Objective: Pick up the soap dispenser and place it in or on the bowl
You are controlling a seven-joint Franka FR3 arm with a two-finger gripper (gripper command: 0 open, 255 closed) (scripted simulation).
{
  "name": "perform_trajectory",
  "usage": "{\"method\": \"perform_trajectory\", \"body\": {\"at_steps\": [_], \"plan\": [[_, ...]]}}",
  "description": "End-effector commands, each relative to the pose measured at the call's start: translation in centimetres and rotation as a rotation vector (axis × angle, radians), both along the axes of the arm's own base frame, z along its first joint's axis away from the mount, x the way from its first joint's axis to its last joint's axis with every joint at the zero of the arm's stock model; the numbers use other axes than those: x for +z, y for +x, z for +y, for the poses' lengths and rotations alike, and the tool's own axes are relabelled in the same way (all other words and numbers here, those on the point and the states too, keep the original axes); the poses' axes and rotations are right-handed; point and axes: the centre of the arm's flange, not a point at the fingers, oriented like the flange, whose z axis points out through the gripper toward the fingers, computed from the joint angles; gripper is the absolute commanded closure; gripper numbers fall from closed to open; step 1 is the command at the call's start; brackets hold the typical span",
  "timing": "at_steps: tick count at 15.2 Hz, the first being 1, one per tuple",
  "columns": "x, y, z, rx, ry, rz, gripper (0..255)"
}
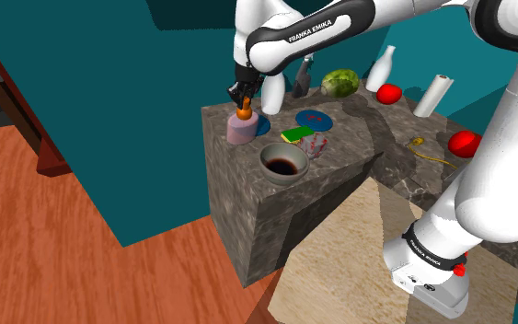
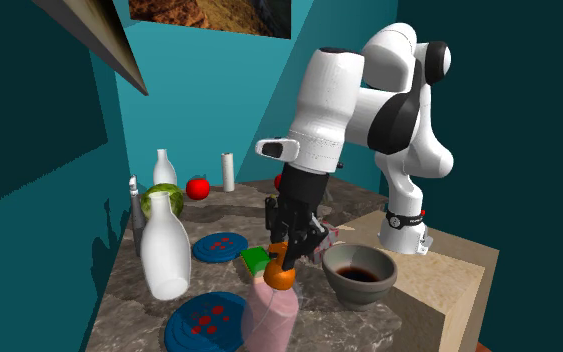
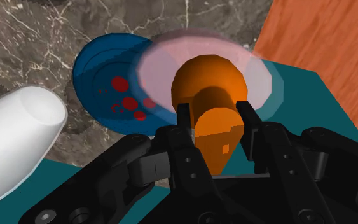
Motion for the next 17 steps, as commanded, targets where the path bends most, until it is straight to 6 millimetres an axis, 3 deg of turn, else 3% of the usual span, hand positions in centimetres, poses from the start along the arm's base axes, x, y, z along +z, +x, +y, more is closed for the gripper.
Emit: {"method": "perform_trajectory", "body": {"at_steps": [1,6,17], "plan": [[-0.1,0.0,0.0,-0.001,0.0,0.001,255],[-0.1,0.0,0.0,-0.001,0.0,0.001,255],[5.7,0.0,0.0,-0.001,0.0,0.001,255]]}}
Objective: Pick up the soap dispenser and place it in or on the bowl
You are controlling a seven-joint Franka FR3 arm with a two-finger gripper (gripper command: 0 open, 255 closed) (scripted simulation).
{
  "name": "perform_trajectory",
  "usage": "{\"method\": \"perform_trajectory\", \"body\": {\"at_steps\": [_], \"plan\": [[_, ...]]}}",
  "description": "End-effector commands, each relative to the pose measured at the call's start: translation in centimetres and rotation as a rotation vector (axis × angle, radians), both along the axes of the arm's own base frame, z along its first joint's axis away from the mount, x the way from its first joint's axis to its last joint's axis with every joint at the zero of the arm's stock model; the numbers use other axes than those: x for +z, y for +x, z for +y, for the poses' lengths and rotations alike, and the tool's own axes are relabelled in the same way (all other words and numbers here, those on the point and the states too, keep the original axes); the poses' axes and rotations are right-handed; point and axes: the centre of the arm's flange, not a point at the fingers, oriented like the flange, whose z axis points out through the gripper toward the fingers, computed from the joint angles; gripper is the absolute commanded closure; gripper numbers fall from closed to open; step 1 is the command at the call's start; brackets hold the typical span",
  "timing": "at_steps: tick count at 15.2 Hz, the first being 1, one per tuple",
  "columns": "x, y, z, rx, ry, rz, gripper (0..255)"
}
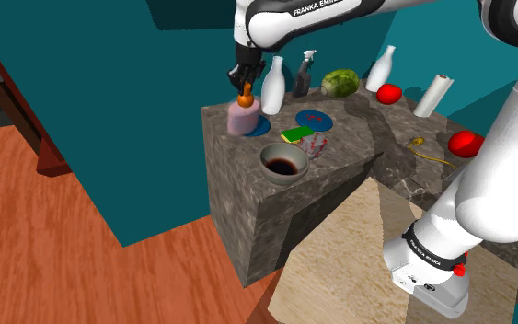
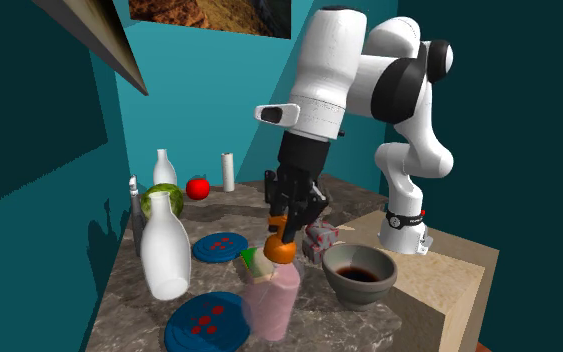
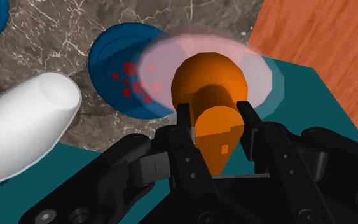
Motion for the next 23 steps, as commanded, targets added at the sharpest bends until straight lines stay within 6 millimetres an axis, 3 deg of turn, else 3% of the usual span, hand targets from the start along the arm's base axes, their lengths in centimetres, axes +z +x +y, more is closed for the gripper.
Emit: {"method": "perform_trajectory", "body": {"at_steps": [1,22,23], "plan": [[1.2,0.0,0.0,0.0,0.0,0.0,255],[12.0,0.0,0.0,0.0,0.0,0.0,255],[12.4,-1.3,0.2,0.0,0.0,0.0,255]]}}
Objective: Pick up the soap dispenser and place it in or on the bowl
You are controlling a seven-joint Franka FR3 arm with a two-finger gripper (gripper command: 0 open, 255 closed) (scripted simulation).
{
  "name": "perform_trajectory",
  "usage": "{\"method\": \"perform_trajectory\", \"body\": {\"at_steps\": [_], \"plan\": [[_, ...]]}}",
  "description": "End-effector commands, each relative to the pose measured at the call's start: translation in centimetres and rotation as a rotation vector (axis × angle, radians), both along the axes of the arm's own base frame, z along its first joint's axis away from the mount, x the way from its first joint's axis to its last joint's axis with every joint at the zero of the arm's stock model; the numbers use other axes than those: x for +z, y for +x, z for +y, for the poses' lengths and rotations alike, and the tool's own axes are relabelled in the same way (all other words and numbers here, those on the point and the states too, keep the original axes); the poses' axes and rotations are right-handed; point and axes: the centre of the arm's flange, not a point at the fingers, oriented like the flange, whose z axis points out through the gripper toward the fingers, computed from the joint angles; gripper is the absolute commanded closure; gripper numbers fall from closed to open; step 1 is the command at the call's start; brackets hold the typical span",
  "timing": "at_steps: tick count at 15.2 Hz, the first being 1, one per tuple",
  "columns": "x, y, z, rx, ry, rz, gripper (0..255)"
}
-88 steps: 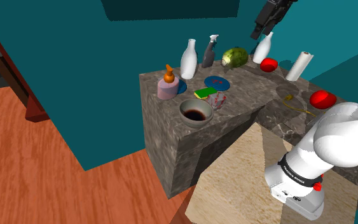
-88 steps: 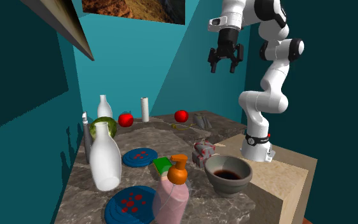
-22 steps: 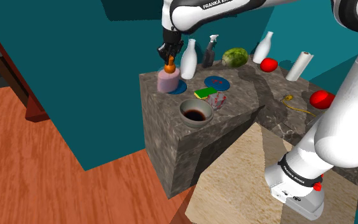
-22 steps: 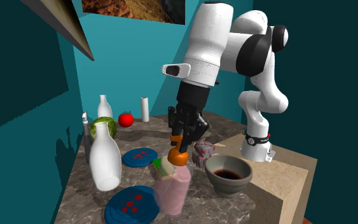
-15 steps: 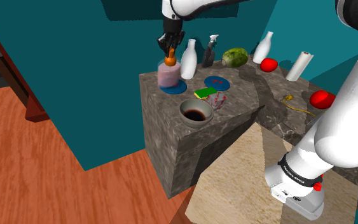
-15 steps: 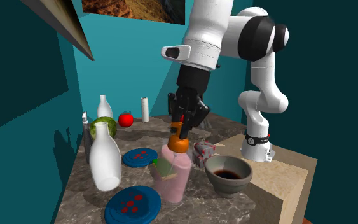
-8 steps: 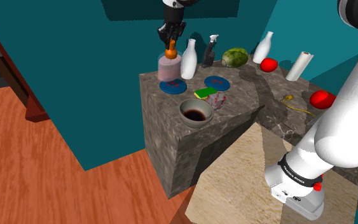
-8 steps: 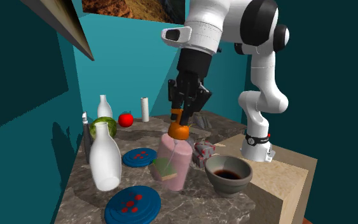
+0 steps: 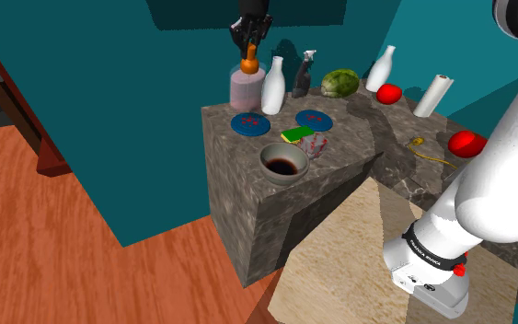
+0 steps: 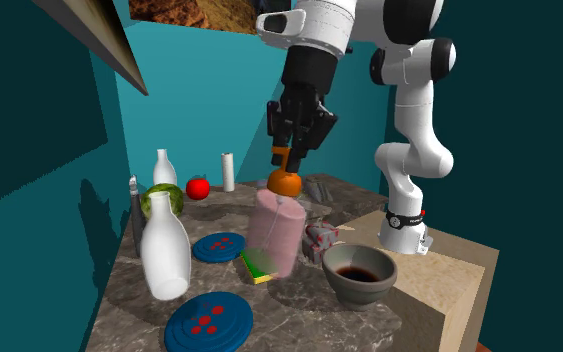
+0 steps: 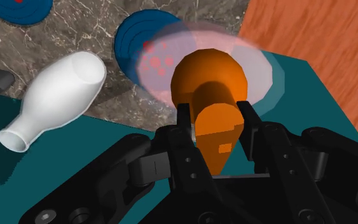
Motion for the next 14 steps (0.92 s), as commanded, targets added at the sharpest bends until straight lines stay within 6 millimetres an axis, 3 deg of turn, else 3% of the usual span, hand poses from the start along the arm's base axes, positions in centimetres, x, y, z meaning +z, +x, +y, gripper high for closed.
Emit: {"method": "perform_trajectory", "body": {"at_steps": [1,14], "plan": [[1.0,-1.8,0.3,0.0,0.0,-0.001,255],[6.9,-17.8,1.9,0.0,0.0,-0.001,255]]}}
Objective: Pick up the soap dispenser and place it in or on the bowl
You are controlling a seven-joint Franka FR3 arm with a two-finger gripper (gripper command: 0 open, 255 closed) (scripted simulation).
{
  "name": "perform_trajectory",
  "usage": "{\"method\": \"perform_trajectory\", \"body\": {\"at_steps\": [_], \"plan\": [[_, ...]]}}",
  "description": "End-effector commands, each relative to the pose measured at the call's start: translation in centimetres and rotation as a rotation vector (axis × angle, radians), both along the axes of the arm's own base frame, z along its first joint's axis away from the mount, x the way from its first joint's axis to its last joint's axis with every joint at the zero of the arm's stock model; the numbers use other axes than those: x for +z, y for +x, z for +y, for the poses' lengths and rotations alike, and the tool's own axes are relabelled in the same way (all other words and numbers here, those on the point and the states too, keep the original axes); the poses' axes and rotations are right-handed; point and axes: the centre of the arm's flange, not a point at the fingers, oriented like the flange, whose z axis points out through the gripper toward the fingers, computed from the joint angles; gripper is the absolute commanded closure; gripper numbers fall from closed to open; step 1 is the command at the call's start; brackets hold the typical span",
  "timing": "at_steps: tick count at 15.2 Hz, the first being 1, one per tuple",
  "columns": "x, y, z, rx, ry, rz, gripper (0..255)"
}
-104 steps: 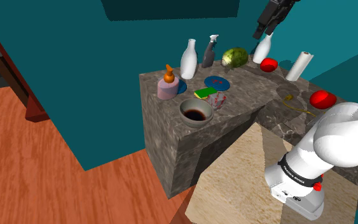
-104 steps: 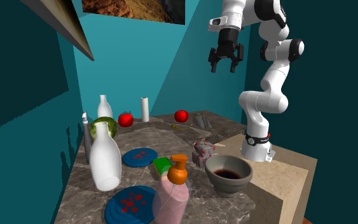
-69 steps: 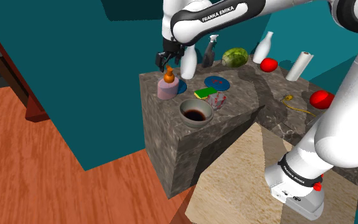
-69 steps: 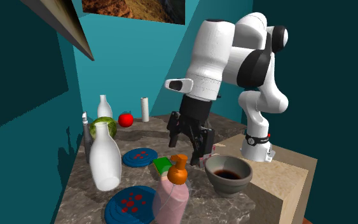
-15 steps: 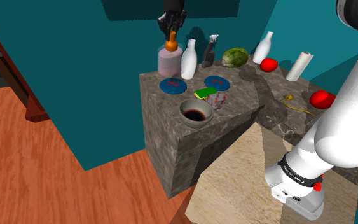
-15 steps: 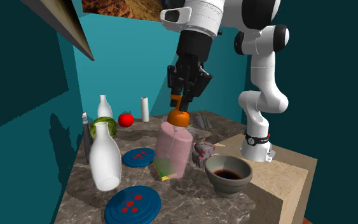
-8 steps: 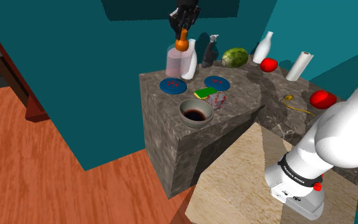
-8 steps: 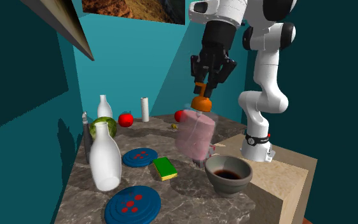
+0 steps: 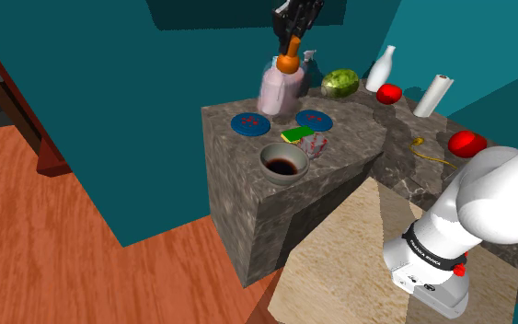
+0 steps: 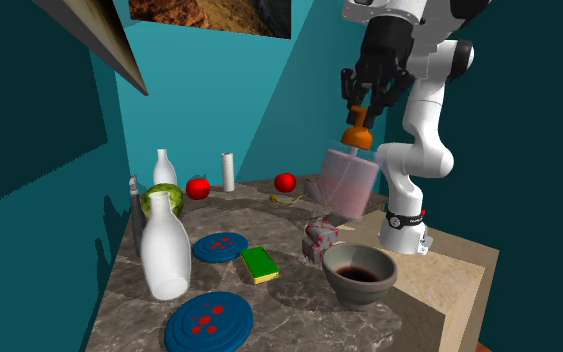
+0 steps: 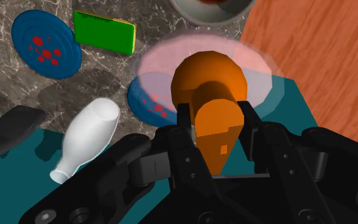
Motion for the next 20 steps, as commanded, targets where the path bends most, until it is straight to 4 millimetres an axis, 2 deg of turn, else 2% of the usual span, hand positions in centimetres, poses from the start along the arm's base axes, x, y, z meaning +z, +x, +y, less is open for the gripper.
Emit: {"method": "perform_trajectory", "body": {"at_steps": [1,4,20], "plan": [[1.0,-2.7,0.0,0.0,0.0,0.001,255],[2.2,-5.9,0.3,0.0,0.0,0.001,255],[-6.3,-5.9,0.3,0.0,0.0,0.001,255]]}}
